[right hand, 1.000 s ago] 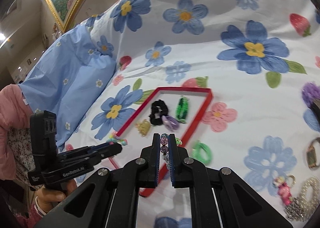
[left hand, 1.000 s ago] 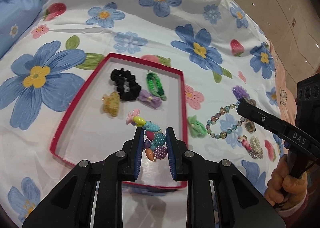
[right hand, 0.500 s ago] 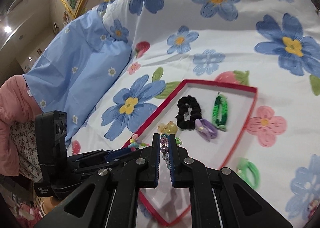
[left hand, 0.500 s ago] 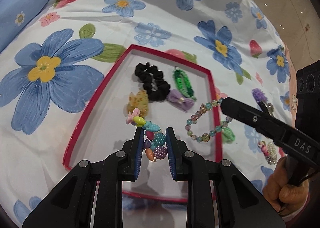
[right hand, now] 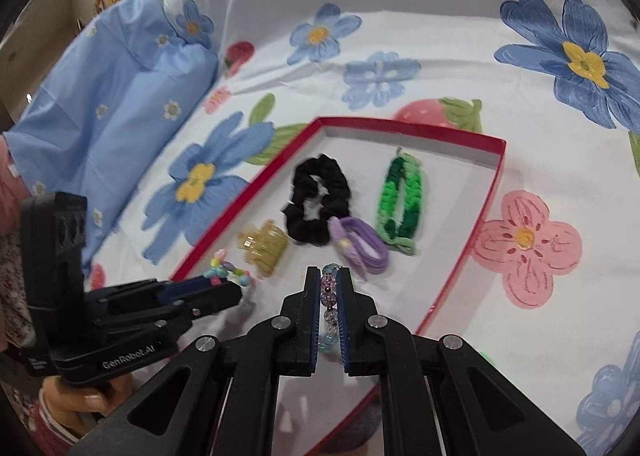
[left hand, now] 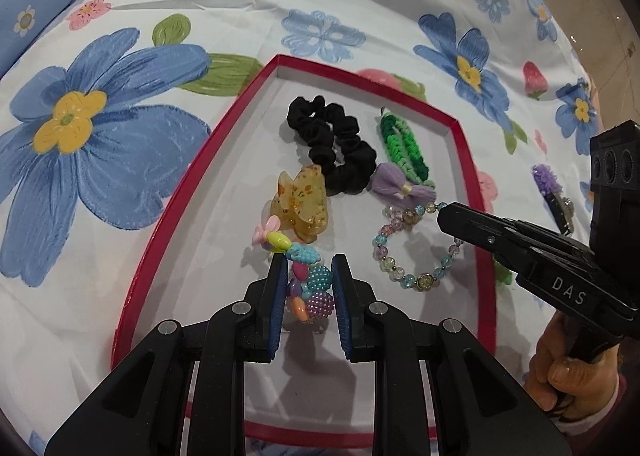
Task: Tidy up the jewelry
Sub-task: 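Carry the beaded hair tie and bracelet over the red tray, then lower both items into the red tray and open both tools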
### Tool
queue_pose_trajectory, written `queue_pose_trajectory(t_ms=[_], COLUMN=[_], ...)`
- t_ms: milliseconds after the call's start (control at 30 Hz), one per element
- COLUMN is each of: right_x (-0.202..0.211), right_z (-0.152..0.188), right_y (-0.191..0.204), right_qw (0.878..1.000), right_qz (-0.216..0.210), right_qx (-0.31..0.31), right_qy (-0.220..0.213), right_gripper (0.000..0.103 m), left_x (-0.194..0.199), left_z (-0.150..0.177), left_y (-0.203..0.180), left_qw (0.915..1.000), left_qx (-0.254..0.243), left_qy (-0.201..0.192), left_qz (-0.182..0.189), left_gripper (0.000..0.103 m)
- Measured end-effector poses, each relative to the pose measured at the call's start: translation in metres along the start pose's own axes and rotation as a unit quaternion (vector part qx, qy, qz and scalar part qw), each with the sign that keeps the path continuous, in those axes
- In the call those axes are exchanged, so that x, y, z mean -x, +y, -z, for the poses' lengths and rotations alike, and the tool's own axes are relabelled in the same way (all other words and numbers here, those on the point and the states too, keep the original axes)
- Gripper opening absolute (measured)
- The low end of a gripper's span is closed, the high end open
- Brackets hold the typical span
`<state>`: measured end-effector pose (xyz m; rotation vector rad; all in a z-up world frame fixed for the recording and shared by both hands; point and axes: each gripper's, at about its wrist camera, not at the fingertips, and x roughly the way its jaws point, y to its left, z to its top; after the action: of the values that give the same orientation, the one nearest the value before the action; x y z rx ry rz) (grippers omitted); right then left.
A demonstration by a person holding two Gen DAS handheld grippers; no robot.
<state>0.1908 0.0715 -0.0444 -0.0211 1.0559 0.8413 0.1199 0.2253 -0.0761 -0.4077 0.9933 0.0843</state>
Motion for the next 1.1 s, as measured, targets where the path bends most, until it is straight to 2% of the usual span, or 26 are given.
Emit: queue_pose_trajectory(t_ms=[367,667,800,867,933,1100], right_x=[-0.014,-0.014,-0.012,-0.008,-0.004,0.015], right_z=[-0.002,-0.003,-0.002,-0.001,0.0,0.004], right_y=[-0.002,-0.002,-0.002,-0.002,-0.002,0.002], right_qw=[0.998,0.998,0.999,0.999,0.999,1.0], right_qz=[0.044,0.045,0.041,0.035,0.028,0.016], right_qx=[0.029,0.029,0.024,0.02,0.014,0.007], right_qy=[0.025,0.026,0.027,0.024,0.02,-0.002], right_gripper=[0.008,0.012,0.014,0.016,0.026,0.029], left_x=[-0.009,-0.003,0.0,0.003,0.007,0.021], left_z=[0.0,0.0,0.0,0.001,0.002,0.008], left_y=[0.002,0.001,0.0,0.0,-0.001,-0.004], left_qw=[0.9998,0.9996,0.9996,0.9996,0.9996,0.9996], left_qx=[0.007,0.006,0.005,0.007,0.008,0.012], left_qy=[0.014,0.009,0.008,0.006,0.003,-0.008], left_qz=[-0.014,-0.025,-0.026,-0.027,-0.027,-0.025], left_gripper=[0.022,0.034,0.035,0.038,0.041,0.044])
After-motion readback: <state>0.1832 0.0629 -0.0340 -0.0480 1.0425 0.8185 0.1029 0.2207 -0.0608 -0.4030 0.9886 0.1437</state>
